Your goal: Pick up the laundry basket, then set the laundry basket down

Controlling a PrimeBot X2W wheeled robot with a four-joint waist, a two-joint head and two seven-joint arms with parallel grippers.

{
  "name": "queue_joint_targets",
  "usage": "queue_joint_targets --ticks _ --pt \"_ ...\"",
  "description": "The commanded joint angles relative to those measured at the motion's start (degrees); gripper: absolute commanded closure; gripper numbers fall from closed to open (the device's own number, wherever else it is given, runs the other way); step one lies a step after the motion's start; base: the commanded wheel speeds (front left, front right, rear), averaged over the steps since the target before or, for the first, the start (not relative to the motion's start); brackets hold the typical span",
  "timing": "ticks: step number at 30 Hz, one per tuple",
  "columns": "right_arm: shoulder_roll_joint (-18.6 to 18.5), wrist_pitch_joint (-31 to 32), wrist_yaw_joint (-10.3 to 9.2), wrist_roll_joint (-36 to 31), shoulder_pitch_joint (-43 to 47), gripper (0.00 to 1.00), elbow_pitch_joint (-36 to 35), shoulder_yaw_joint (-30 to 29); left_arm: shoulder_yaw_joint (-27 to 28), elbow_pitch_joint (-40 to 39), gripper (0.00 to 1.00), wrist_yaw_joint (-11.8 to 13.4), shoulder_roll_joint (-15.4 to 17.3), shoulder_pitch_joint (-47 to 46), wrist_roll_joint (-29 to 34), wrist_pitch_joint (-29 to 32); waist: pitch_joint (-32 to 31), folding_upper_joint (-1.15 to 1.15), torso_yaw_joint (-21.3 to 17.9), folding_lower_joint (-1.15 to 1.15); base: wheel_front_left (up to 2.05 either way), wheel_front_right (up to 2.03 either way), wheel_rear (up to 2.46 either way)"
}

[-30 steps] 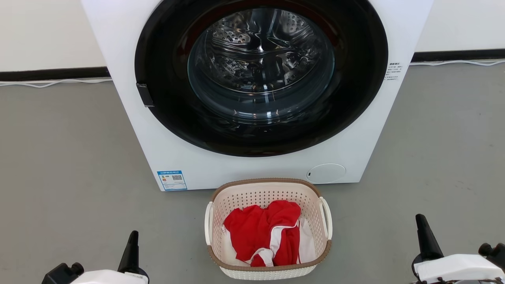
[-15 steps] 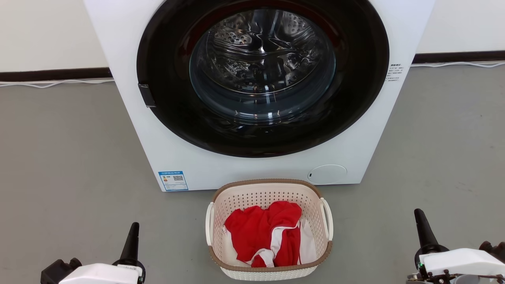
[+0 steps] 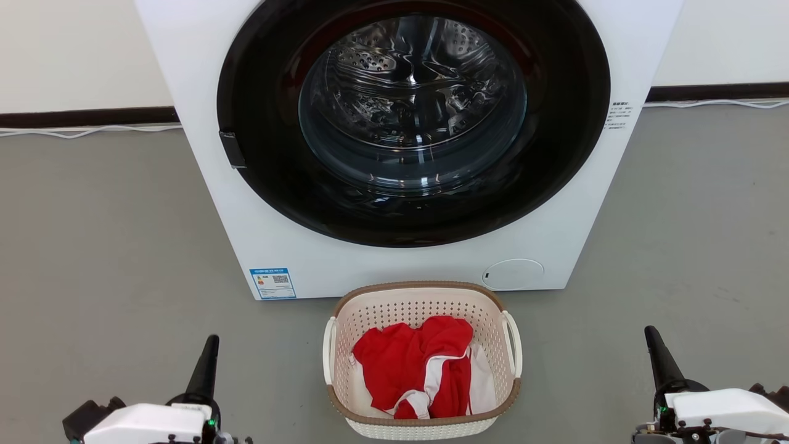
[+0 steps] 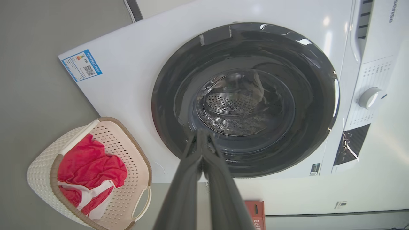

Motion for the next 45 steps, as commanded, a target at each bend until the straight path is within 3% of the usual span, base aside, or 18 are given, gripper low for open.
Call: queue_joint_targets --ticks 1,24,45 --pt "-0.2 0.76 0.35 2.43 -3.4 1.0 -2.06 0.71 1.53 -1.85 1.0 -0.65 0.72 -3.11 -2.26 0.56 -0.03 0.0 0.04 0.0 0.0 0.0 0.0" --pt "0.95 4.43 0.42 17.0 -4.57 1.0 -2.94 -0.12 2.07 -3.08 1.0 -1.42 0.93 -4.57 -15.22 4.24 -0.34 0.0 0.42 0.0 0.0 0.0 0.0" --pt "0.95 4.43 0.42 17.0 -4.57 1.0 -2.94 -0.11 2.07 -3.08 1.0 -1.42 0.93 -4.57 -15.22 4.23 -0.33 0.0 0.42 0.0 0.0 0.0 0.0"
